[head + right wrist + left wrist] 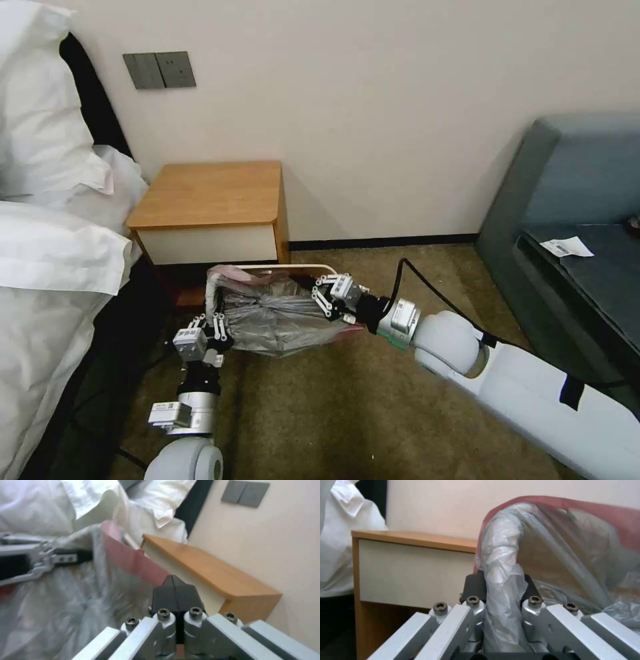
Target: Pick up the garbage bag from the table and place it over the trash can.
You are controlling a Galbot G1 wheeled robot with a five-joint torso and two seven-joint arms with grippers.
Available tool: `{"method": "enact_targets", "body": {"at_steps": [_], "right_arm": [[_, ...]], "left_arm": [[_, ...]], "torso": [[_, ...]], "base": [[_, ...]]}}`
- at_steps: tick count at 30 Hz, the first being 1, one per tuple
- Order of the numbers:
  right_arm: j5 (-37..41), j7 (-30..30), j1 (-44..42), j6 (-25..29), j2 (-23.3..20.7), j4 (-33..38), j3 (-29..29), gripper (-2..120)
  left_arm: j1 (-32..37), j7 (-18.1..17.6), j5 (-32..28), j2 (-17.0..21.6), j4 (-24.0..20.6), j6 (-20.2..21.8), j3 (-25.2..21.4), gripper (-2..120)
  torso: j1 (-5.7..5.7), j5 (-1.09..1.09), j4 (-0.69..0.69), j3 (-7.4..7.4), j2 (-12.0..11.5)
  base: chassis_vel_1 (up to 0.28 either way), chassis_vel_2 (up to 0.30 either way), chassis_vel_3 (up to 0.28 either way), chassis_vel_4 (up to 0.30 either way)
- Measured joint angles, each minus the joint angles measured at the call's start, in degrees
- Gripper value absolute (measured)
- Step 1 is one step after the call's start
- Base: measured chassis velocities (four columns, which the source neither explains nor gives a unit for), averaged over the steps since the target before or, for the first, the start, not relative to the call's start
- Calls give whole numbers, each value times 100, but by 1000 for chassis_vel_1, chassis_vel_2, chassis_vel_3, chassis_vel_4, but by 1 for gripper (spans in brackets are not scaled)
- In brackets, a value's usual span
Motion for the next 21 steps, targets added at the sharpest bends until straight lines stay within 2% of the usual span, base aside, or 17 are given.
{"method": "enact_targets", "body": {"at_steps": [15, 18, 20, 21], "right_arm": [[0, 202, -196, 20, 20, 140, 321, 0], [-118, 201, -202, -18, -45, 230, 333, 4], [-672, 20, -23, -420, -262, 472, 274, 17], [-672, 20, -23, -420, -262, 472, 274, 17]], "left_arm": [[5, 9, 39, 0, 50, -28, 0, 10], [2, 9, 92, 0, 58, -46, -22, 10], [-19, 8, 396, 0, 93, -174, -73, 10], [-19, 8, 396, 0, 93, -174, -73, 10]], "torso": [[0, 1, -1, 0, 0], [0, 0, -1, 0, 0], [0, 0, 0, 0, 0], [0, 0, 0, 0, 0]], "base": [[0, 0, 0, 0], [0, 0, 0, 0], [0, 0, 0, 0], [0, 0, 0, 0]]}}
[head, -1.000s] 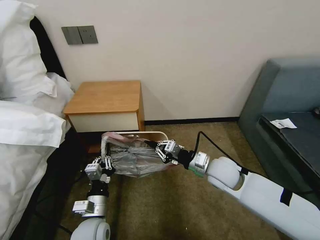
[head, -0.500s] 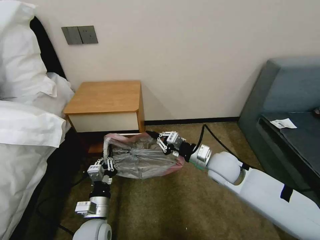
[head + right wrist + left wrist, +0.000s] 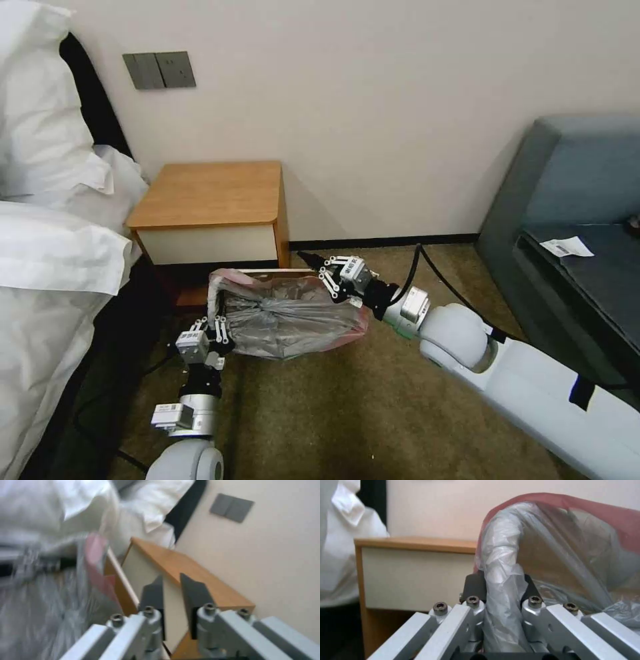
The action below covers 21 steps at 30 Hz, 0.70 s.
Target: Pick up the garbage bag from the table and place it over the trash can.
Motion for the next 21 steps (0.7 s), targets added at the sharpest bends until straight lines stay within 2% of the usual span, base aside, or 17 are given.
{"method": "enact_targets", "body": {"at_steps": [3, 5, 7, 9, 13, 14, 16, 18, 21], "right_arm": [[-566, -590, 307, -954, -239, 303, -98, 32], [-643, -684, 393, -1116, -261, 346, -151, 35], [-778, -805, 563, -1390, -244, 373, -256, 47], [-793, -857, 618, -1447, -221, 373, -296, 51], [-735, -961, 783, -1559, -168, 351, -543, 69], [-735, -961, 783, -1559, -168, 351, -543, 69], [-626, -944, 779, -1602, -156, 390, -591, 79], [-605, -936, 767, -1607, -152, 417, -590, 82], [-560, -905, 734, -1619, -157, 464, -605, 97]], "left_arm": [[-5, -3, 224, 0, 14, -85, -19, 10], [-7, -3, 247, 0, 18, -96, -19, 10], [-19, -4, 325, 0, 49, -138, -25, 10], [-25, -3, 366, 0, 62, -160, -26, 10], [-28, 1, 450, 0, 95, -201, -25, 10], [-28, 1, 450, 0, 95, -201, -25, 10], [-30, 2, 451, 0, 117, -204, -23, 10], [-31, 3, 452, 0, 125, -204, -23, 10], [-46, 3, 452, 0, 155, -203, -24, 10]], "torso": [[0, -1, -1, 0, 0], [0, -1, 0, 0, 0], [0, -1, 0, 0, 0], [0, 0, 0, 0, 0], [0, 0, 0, 0, 0], [0, 0, 0, 0, 0], [0, 0, 0, 0, 0], [0, 0, 0, 0, 0], [0, -1, 0, 0, 0]], "base": [[0, 0, 0, 0], [0, 0, 0, 0], [0, 0, 0, 0], [0, 0, 0, 0], [0, 0, 0, 0], [0, 0, 0, 0], [0, 0, 0, 0], [0, 0, 0, 0], [0, 0, 0, 0]]}}
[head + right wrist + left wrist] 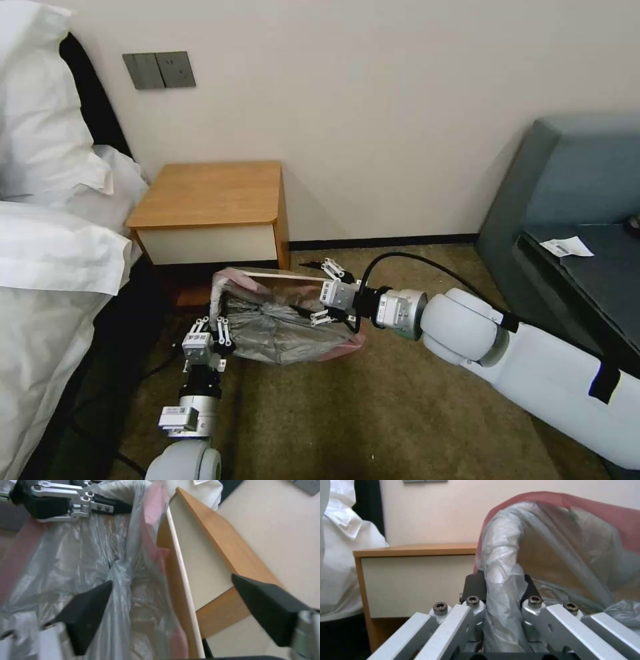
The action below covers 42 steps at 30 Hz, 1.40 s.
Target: Pick up the garbage bag from the table and place it over the trash can.
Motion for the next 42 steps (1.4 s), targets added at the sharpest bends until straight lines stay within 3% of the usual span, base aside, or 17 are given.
{"method": "enact_targets", "body": {"at_steps": [6, 13, 16, 32, 42], "right_arm": [[-10, 52, -18, 32, 26, -101, -35, 99], [1, 99, 27, 41, 61, -198, -124, 80], [-11, 128, 9, 41, 68, -191, -208, 56], [81, 92, 75, 149, 48, -361, -245, 0], [114, 137, 115, 198, 57, -413, -277, 0]], "left_arm": [[-1, 5, 9, 0, 3, -6, 43, 10], [9, 7, 16, 0, -8, -13, 43, 10], [1, 8, 16, 0, -8, -14, 39, 10], [88, 48, 5, 0, -96, -63, 93, 10], [125, 63, -2, 0, -112, -71, 169, 10]], "torso": [[0, 1, 0, 0, 0], [0, 0, 0, 0, 0], [0, 0, 0, 0, 0], [0, 1, 0, 0, 0], [0, 1, 0, 0, 0]], "base": [[0, 0, 0, 0], [0, 0, 0, 0], [0, 0, 0, 0], [0, 0, 0, 0], [0, 0, 0, 0]]}}
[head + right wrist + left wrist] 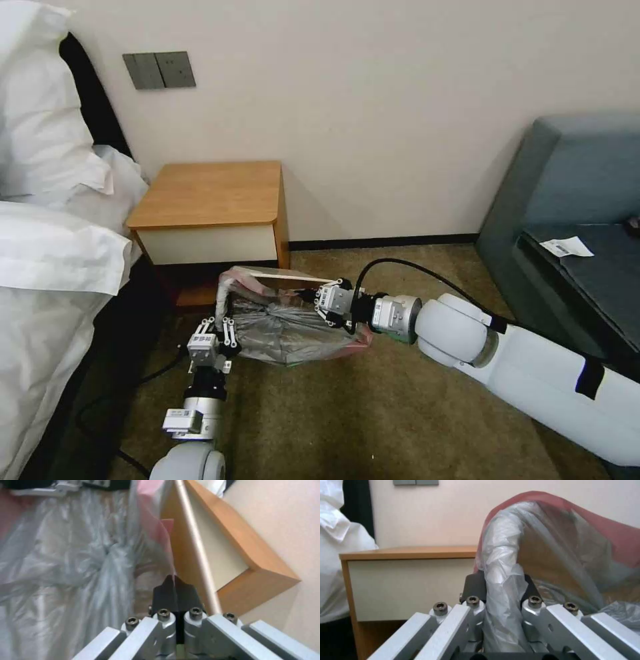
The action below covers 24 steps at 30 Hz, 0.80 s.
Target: Pick up the garbage bag from the table and place it over the trash can.
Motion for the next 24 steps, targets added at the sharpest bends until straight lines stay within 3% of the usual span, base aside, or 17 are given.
{"method": "enact_targets", "body": {"at_steps": [15, 24], "right_arm": [[58, 463, -336, 167, 7, 164, 505, 0], [30, 525, -426, 356, 28, -154, 714, 0]], "left_arm": [[14, -101, 146, 0, 95, 82, 3, 10], [124, -70, -97, 0, -136, 82, 54, 10]], "torso": [[0, 0, 0, 0, 0], [0, 0, 0, 0, 0]], "base": [[0, 0, 0, 0], [0, 0, 0, 0]]}}
